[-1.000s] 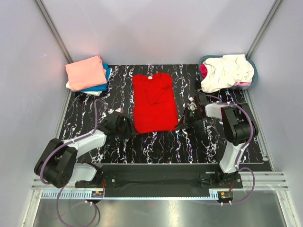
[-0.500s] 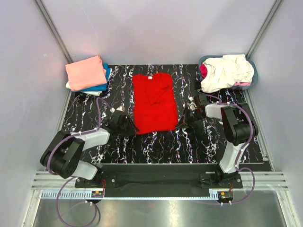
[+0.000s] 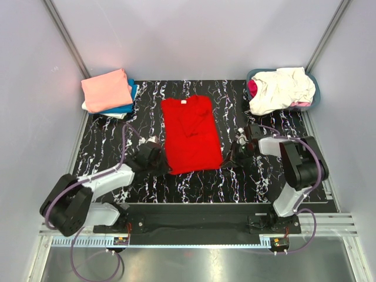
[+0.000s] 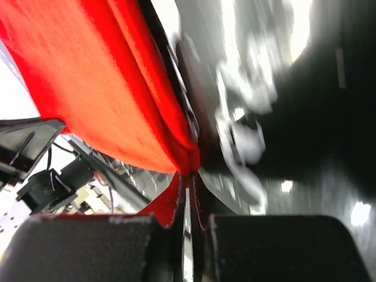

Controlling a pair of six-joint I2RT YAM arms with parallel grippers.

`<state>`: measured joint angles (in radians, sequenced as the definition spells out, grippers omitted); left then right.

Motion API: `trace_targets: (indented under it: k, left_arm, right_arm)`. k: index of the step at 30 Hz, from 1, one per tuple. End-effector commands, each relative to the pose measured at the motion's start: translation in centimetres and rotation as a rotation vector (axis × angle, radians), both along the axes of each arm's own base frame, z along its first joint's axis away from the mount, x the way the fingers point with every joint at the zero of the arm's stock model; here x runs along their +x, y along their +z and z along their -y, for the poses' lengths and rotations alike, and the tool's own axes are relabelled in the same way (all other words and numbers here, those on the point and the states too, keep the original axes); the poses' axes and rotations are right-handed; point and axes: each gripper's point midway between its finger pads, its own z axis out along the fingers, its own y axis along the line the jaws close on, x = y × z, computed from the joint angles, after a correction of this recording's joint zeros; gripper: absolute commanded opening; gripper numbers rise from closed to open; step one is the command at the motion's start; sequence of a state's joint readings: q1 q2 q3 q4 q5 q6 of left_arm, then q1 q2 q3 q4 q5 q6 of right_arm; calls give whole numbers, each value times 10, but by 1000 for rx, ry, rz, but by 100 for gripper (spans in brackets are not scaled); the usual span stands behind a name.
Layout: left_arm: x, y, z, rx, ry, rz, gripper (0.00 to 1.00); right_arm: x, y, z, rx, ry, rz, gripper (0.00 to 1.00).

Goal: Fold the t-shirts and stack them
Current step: Fold the tshirt

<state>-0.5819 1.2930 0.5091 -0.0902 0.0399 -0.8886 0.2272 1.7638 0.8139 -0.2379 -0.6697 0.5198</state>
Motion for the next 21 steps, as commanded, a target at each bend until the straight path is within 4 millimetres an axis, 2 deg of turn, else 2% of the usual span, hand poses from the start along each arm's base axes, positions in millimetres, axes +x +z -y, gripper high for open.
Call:
trace_targets:
  k: [1, 3, 4, 5, 6, 8, 9, 10, 13, 14, 16, 17, 19, 20, 21]
  left_arm:
    - [-15, 23, -1, 38, 24, 26, 0]
    - [-26, 35, -5, 45, 39, 29, 0]
    - [-31, 42, -1, 49, 31, 41, 0]
    - [-41, 42, -5, 67, 28, 24, 0]
    - [-50, 51, 0, 36, 19, 36, 0]
    - [-63, 52, -6, 51, 31, 29, 0]
    - [-72, 61, 0, 18, 24, 41, 0]
    - [-75, 63, -1, 25, 35, 57, 0]
    - [-89, 75, 0, 28, 33, 65, 0]
    - [-92, 76, -2, 48, 31, 55, 0]
    - [-93, 90, 5, 47, 22, 64, 0]
    - [-94, 94, 5, 58, 17, 63, 0]
    - [-84, 113, 9, 82, 6, 106, 1]
    - [-82, 112, 3, 139, 10, 105, 4]
    - [-75, 133, 7, 134, 9, 143, 5]
  right_arm:
    - [-25, 11, 6, -12, -54, -46, 0]
    - [-44, 22, 7, 11, -79, -57, 0]
    - [-47, 36, 7, 31, -85, -15, 0]
    - [-63, 34, 10, 33, -104, -49, 0]
    - [-71, 39, 10, 40, -110, -46, 0]
    - [-90, 52, 13, 54, -135, -29, 0]
    - [-98, 57, 13, 59, -134, -22, 0]
    - [-102, 69, 13, 76, -139, 28, 0]
    - [-123, 80, 10, 99, -150, -3, 0]
    - [-124, 93, 9, 118, -151, 36, 0]
    - [-129, 105, 11, 119, -162, 49, 0]
    - [-128, 114, 12, 114, -170, 63, 0]
    - [-120, 120, 16, 77, -181, 105, 0]
    - [-114, 124, 18, 53, -170, 121, 0]
    - [-109, 125, 18, 35, -163, 131, 0]
